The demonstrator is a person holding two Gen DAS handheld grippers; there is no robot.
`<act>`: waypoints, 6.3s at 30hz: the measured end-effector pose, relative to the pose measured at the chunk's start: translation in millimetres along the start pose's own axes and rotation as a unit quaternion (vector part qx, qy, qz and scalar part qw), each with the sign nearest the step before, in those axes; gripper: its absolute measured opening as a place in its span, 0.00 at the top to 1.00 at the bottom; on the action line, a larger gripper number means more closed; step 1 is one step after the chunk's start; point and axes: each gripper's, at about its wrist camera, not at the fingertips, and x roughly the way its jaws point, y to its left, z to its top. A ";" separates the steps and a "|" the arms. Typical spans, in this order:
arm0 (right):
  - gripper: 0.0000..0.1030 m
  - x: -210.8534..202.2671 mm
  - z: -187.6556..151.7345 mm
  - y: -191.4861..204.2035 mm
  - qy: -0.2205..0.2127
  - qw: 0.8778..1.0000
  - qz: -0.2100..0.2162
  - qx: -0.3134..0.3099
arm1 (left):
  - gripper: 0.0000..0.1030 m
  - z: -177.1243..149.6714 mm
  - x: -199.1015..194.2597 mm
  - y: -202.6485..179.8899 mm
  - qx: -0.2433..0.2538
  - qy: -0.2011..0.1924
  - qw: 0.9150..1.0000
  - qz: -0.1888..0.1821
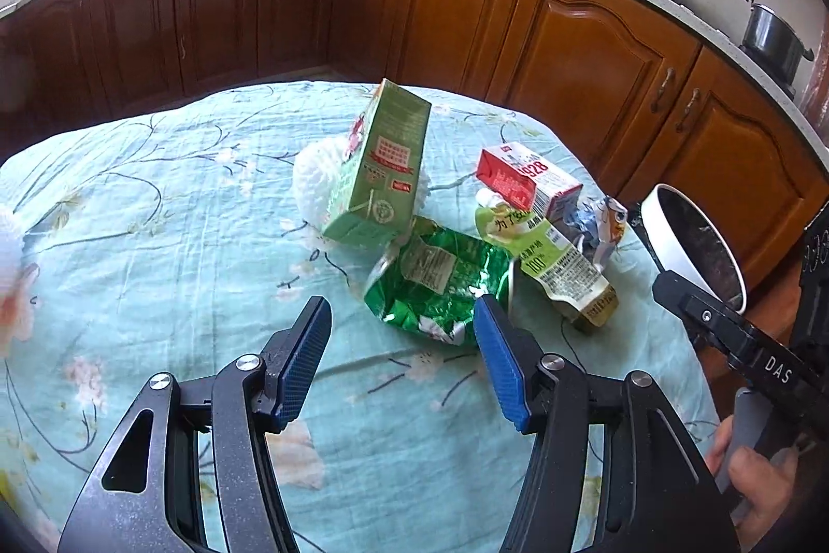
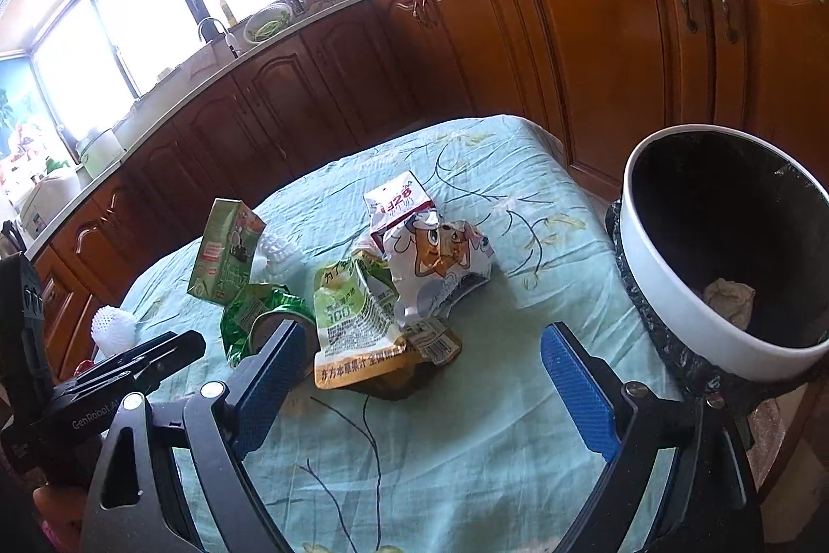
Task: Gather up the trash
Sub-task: 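Move both tools back to the table toward the green carton, then grasp the green carton with the left tool while the right tool grasps the printed snack bag, then carry the green carton and snack bag to the bin and open both tools, then move both tools to the table, left tool grasps green bag while right grasps drink pouch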
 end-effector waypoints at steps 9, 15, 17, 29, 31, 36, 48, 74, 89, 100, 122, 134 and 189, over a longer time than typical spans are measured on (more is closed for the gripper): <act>0.10 31.9 22.0 1.3 0.017 1.000 -0.003 -0.008 | 0.43 40.0 29.9 1.0 0.020 -0.008 0.999 0.042; 0.39 48.2 21.6 0.3 0.031 0.999 -0.005 -0.006 | 0.47 47.2 46.5 -4.3 0.045 -0.007 0.998 0.054; 0.56 50.7 19.5 -0.4 0.034 0.999 -0.010 -0.007 | 0.64 46.0 52.1 -5.5 0.054 0.000 0.997 0.055; 0.76 16.7 18.1 0.8 -0.006 1.000 0.003 -0.011 | 0.68 42.6 25.8 -6.7 0.065 -0.030 0.997 0.042; 0.76 10.4 18.9 -0.3 -0.012 1.000 0.004 -0.010 | 0.68 43.6 14.3 -9.4 0.066 -0.039 0.996 0.033; 0.76 -11.0 16.8 -6.8 -0.026 1.000 0.007 -0.005 | 0.69 44.1 -8.9 -21.1 0.074 -0.057 0.996 0.007; 0.76 -55.3 8.2 -40.2 -0.052 0.998 -0.013 0.015 | 0.69 28.2 -20.2 -78.4 0.107 -0.054 0.991 -0.065; 0.76 -112.4 2.1 -138.4 -0.088 0.989 -0.081 0.084 | 0.69 17.4 6.1 -213.4 0.178 -0.023 0.973 -0.143; 0.76 -98.9 13.4 -170.7 -0.071 0.988 -0.092 0.099 | 0.69 29.4 39.2 -262.4 0.200 -0.004 0.969 -0.145; 0.75 -84.6 22.1 -181.0 -0.057 0.988 -0.097 0.105 | 0.69 37.5 64.1 -283.2 0.204 0.015 0.968 -0.144; 0.41 -102.0 6.6 -166.8 -0.085 0.986 -0.073 0.125 | 0.57 25.7 46.6 -252.0 0.166 0.028 0.973 -0.158; 0.41 -101.6 -10.3 -102.3 -0.074 0.992 -0.022 0.095 | 0.57 -2.2 -2.7 -151.1 0.099 0.010 0.987 -0.130; 0.97 30.5 0.3 29.8 0.075 0.990 0.069 -0.096 | 0.89 20.0 32.9 0.9 0.073 0.030 0.996 -0.049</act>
